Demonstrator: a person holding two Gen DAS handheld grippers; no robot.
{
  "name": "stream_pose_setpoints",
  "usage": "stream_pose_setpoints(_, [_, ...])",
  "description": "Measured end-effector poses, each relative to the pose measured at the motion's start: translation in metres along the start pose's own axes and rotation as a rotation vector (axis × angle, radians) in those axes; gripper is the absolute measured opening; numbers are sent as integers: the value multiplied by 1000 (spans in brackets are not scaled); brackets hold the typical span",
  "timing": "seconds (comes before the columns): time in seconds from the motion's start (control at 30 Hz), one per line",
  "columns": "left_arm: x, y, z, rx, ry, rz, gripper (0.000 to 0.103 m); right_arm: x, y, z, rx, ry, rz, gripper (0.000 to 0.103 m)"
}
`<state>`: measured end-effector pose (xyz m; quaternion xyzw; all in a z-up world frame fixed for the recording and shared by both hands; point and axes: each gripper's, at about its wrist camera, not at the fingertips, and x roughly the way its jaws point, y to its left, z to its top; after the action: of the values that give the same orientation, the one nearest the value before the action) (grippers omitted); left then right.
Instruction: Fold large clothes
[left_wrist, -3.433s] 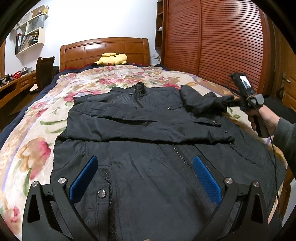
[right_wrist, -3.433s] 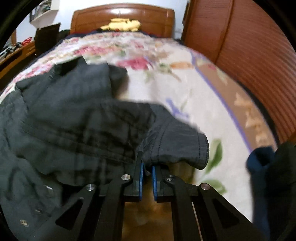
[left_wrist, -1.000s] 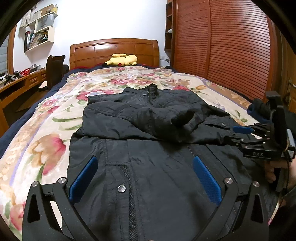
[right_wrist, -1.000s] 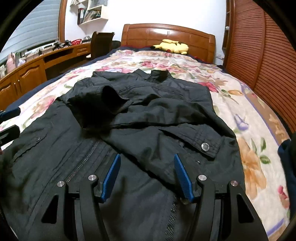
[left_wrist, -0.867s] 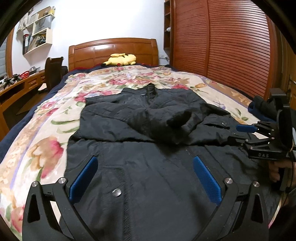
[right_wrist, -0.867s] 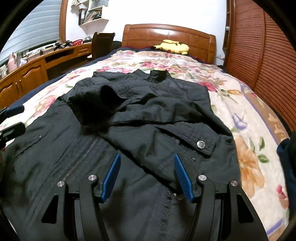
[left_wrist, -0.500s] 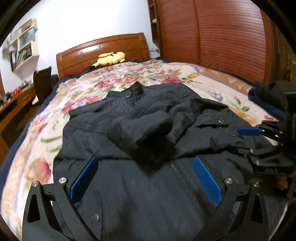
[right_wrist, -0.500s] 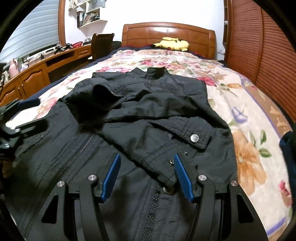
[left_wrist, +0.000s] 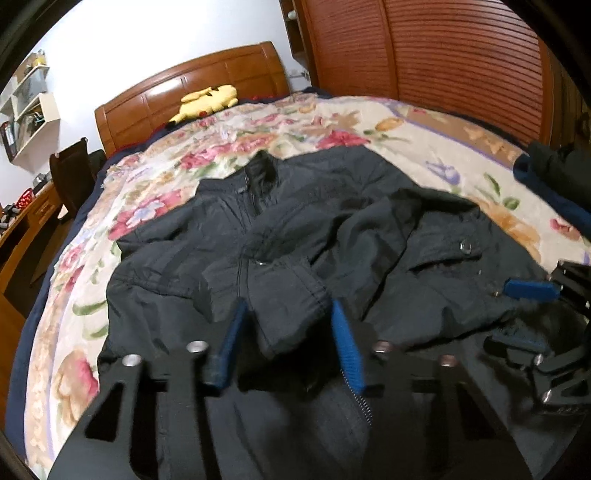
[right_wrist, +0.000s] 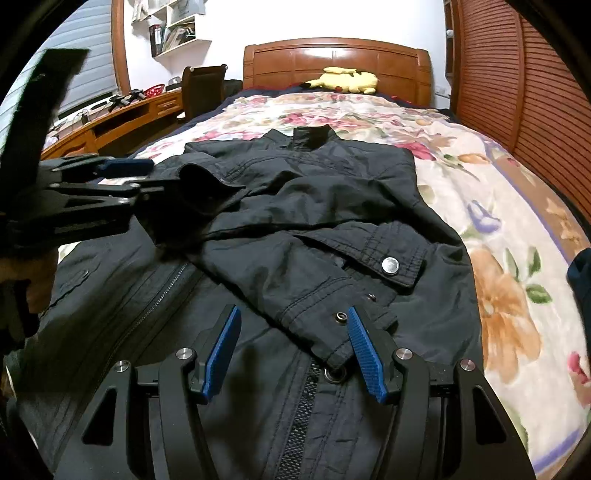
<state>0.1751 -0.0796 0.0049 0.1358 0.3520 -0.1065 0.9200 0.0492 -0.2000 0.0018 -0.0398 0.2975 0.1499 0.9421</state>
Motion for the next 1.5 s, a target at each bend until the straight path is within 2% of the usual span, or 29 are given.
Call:
stream_pose_setpoints(0.03, [-1, 2, -2, -4, -2, -1, 14, 0, 1, 0, -3, 0, 0, 62])
stream_pose_setpoints(0.07, [-5, 6, -4, -17, -16, 16, 12, 0, 1, 0, -6, 1, 0, 62])
stream_pose_setpoints(0.1, [-11, 12, -7, -37, -46, 49, 12, 0, 2, 0, -9, 2, -1, 62])
stream_pose_setpoints(0.2, [-28, 26, -17, -78, -84, 71, 12, 0, 2, 0, -16, 2, -4, 62])
stream_pose_setpoints(0.53, [-38, 50, -62, -83, 12, 101, 12, 2, 4, -1, -38, 7, -22, 62])
stream_pose_setpoints(0.73, [-46, 58, -74, -106, 15, 87, 16, 3, 6, -1, -56, 6, -38, 62])
stream_pose_setpoints(0.8, [-52, 59, -75, -115, -3, 88, 22, 3, 6, -1, -57, 5, -39, 62])
stream_pose_setpoints(0.97, [-75, 69, -75, -147, -97, 114, 43, 2, 3, -1, -54, 6, -34, 62])
stream_pose_setpoints(1.03, [-78, 71, -74, -152, -111, 114, 45, 1, 2, -1, -55, 7, -33, 62])
stream_pose_setpoints(1.27, [-53, 73, -80, -149, -19, 126, 46, 2, 2, -2, -62, 9, -34, 62])
stream_pose_setpoints(1.5, [-28, 71, -95, -144, 98, 90, 46, 2, 2, -2, -63, 11, -29, 62])
